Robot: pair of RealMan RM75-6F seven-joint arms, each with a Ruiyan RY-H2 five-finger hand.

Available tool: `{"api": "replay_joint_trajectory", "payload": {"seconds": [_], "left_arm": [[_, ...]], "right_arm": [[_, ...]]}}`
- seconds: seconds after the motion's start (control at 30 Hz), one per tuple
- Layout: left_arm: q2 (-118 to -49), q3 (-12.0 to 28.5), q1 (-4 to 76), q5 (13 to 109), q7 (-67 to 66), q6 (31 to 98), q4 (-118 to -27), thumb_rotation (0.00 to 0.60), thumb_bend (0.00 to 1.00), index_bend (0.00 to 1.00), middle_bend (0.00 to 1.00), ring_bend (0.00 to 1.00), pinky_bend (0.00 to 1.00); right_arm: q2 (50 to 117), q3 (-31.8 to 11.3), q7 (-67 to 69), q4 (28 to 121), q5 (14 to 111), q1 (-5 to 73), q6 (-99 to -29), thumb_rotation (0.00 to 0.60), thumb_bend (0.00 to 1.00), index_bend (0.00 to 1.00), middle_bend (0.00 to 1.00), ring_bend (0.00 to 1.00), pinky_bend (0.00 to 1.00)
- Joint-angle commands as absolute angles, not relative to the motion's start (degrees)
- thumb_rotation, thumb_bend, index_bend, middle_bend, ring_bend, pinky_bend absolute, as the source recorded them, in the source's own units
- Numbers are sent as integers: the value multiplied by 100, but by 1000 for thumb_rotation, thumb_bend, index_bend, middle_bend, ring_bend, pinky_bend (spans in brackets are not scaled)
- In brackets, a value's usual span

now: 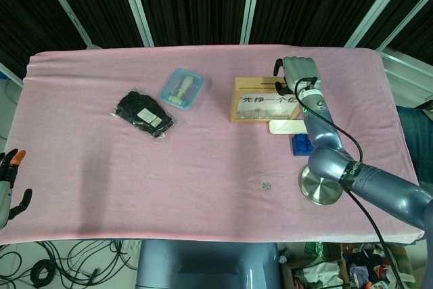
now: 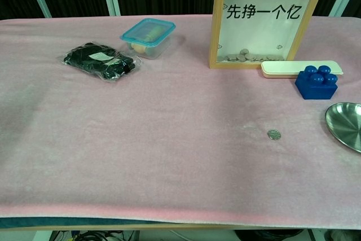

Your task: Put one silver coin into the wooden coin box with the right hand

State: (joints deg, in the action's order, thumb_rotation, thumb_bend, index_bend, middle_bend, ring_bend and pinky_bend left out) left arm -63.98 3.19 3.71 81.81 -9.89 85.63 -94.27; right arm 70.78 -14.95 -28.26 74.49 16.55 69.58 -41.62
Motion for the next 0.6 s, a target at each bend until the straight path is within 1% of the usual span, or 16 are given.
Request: {"api": "replay_joint_trajectory", "payload": {"seconds": [0.03, 0.07, 0.1, 0.13, 0.17, 0.2, 0.23, 0.3, 0.33, 0.4, 0.43, 0.53, 0.6], "left_arm": [[-6396, 316, 371, 8186, -986, 8562, -9424, 600, 403, 66, 44, 29, 0], [-6395, 314, 372, 8188, -984, 8559, -9423, 600, 403, 66, 44, 29, 0], [-6393, 312, 372, 8192, -980, 8557, -9424, 600, 403, 66, 44, 29, 0], [-6390, 310, 372, 8197, -973, 8557, -9426, 600, 403, 66, 44, 29, 0], [-6387, 308, 372, 8202, -967, 8557, -9426, 600, 403, 66, 44, 29, 0], [-6385, 304, 371, 8209, -962, 8557, -9427, 600, 403, 66, 44, 29, 0], [-6382, 301, 371, 8216, -957, 8558, -9428, 600, 403, 66, 44, 29, 0], [-6378, 292, 372, 8233, -949, 8554, -9429, 600, 403, 67, 44, 29, 0], [-6377, 287, 374, 8242, -947, 8551, -9431, 600, 402, 66, 44, 29, 0], [-6375, 276, 375, 8266, -944, 8550, -9430, 600, 403, 67, 44, 29, 0], [-6374, 269, 375, 8281, -941, 8552, -9430, 600, 403, 67, 44, 29, 0], [-6371, 255, 373, 8314, -953, 8563, -9423, 600, 403, 67, 44, 29, 0], [-6370, 251, 370, 8333, -957, 8574, -9417, 600, 403, 67, 44, 29, 0]], "right_arm": [[6934, -1615, -2653, 7694, 1811, 6868, -4334, 600, 388, 438, 928, 996, 1000], [6838, -1651, -2579, 7868, 1892, 6803, -4418, 600, 381, 438, 881, 974, 999], [6707, -1684, -2497, 8106, 1985, 6709, -4538, 600, 369, 437, 803, 924, 981], [6556, -1697, -2424, 8381, 2069, 6596, -4660, 600, 345, 432, 701, 846, 939], [6394, -1703, -2353, 8675, 2141, 6472, -4788, 600, 317, 422, 611, 769, 878], [6189, -1700, -2261, 9045, 2213, 6306, -4940, 600, 288, 406, 525, 687, 796], [5988, -1685, -2187, 9393, 2309, 6146, -5065, 600, 256, 381, 435, 594, 693], [5566, -1582, -2055, 10076, 2609, 5776, -5296, 600, 231, 334, 304, 451, 530], [5420, -1524, -2011, 10309, 2747, 5629, -5379, 600, 228, 324, 278, 421, 498], [5118, -1374, -1882, 10824, 3144, 5250, -5640, 600, 221, 304, 204, 339, 402], [4969, -1262, -1749, 11151, 3546, 4932, -5940, 600, 221, 299, 180, 314, 375], [4890, -895, -1528, 11597, 4567, 4201, -6742, 600, 221, 290, 154, 292, 346], [5065, -457, -1335, 11630, 5655, 3495, -7551, 600, 221, 285, 154, 292, 334]]}}
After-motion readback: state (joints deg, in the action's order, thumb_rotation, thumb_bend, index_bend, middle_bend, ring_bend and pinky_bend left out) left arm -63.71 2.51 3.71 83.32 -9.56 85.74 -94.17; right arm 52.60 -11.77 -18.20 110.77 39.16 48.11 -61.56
